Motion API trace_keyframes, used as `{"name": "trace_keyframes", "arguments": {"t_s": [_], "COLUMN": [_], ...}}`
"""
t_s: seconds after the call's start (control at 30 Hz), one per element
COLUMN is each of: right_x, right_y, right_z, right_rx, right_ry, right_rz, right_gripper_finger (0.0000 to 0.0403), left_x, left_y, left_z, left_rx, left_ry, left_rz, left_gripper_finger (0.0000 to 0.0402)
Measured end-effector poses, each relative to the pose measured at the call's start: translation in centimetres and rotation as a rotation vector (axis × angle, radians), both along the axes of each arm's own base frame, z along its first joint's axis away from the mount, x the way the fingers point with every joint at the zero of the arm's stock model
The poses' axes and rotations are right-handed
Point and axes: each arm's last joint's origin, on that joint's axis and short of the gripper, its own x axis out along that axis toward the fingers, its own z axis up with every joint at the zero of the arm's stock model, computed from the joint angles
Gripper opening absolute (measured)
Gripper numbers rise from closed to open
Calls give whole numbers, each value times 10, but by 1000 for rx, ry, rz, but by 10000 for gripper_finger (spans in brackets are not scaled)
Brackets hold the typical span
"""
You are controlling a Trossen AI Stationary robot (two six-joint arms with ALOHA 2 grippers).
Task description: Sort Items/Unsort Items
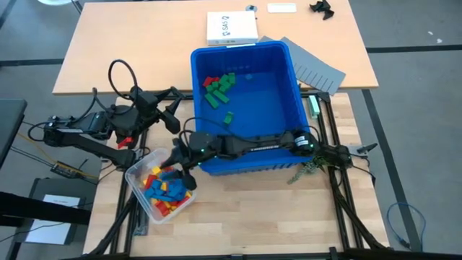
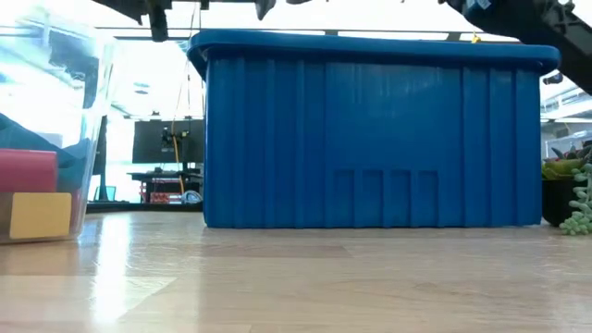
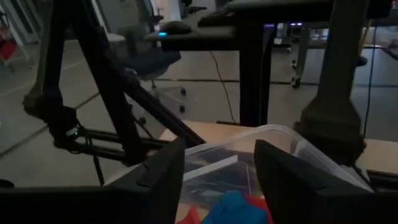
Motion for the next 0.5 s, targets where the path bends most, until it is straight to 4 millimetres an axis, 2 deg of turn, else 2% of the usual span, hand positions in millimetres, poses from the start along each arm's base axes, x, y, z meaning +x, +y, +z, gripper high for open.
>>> {"name": "trace_keyframes", "arguments": {"t_s": [0.07,0.17,0.33,0.5], "right_x": [-1,-10,-36,-64], "right_y": [1,-5,-26,-49], "right_z": [0,13,47,64], "right_rx": [-12,-76,-184,-322], "right_ry": [2,34,105,268], "right_rz": [4,5,-47,-153], "right_gripper_finger": [206,224,237,232], "left_x": [0,0,0,0], "left_y": [0,0,0,0], "left_z": [0,0,0,0], "left_rx": [1,0,0,0], "left_ry": [4,1,1,1], "left_rz": [0,0,0,0], "left_gripper_finger": [218,218,218,218]}}
